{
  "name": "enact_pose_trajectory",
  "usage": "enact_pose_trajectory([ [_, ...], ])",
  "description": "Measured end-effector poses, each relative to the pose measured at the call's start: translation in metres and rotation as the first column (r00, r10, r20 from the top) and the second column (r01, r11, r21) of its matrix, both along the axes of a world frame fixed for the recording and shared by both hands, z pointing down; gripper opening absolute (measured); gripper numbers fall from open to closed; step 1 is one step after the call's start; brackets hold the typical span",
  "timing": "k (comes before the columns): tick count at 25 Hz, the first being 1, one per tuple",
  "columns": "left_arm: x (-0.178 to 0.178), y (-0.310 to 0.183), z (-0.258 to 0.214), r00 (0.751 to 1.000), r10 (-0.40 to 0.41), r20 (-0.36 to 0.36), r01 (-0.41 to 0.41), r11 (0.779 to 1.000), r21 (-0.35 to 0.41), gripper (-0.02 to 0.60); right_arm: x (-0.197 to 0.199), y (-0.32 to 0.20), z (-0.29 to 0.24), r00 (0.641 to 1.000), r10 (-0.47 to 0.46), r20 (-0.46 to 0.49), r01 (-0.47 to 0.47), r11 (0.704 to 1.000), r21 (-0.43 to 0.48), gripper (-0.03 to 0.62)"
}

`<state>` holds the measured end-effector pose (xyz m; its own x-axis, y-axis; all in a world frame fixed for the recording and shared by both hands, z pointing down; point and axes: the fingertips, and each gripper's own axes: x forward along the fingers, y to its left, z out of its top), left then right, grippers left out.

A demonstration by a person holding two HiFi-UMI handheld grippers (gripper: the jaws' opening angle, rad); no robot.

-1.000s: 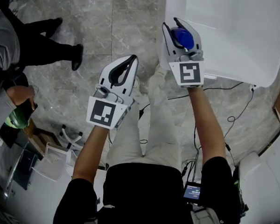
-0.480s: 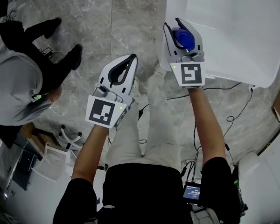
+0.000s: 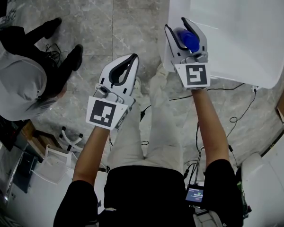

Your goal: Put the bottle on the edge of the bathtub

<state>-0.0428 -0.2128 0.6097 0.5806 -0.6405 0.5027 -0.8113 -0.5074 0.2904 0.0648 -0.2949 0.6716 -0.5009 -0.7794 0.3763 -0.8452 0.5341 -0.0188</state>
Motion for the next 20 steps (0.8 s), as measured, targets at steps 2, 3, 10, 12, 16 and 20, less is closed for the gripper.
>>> enact_pose_trajectory([
  [2,-0.001,0.000,0.002,1.000,0.002,-0.007,-0.002,1.000,-0.004,0.012,0.001,-0.001,0.002,1.000,0.009,-0.002,-0.009,1.000,-0.004,0.222],
  [3,0.000,-0.003,0.000,1.000,-0.008,-0.019,0.008,1.000,0.011,0.012,0.002,-0.001,0.002,1.000,0.011,0.002,-0.011,1.000,-0.005,0.230],
  [10,-0.001,0.000,0.002,1.000,0.005,-0.007,-0.005,1.000,-0.008,0.012,-0.001,0.003,-0.004,1.000,-0.010,0.027,0.009,1.000,0.005,0.262],
  [12,-0.001,0.001,0.001,1.000,0.006,-0.006,-0.006,1.000,-0.005,0.012,0.001,0.004,-0.006,0.999,-0.005,0.034,0.005,1.000,0.003,0.264],
  [16,0.002,-0.004,-0.010,1.000,0.001,-0.018,0.000,1.000,0.031,0.012,0.001,0.006,-0.013,0.999,-0.006,0.032,0.006,1.000,0.009,0.265],
  [20,0.003,-0.008,-0.024,1.000,-0.012,-0.027,0.014,0.999,0.047,0.012,0.006,0.011,-0.020,0.999,0.007,0.035,-0.007,1.000,-0.003,0.265],
])
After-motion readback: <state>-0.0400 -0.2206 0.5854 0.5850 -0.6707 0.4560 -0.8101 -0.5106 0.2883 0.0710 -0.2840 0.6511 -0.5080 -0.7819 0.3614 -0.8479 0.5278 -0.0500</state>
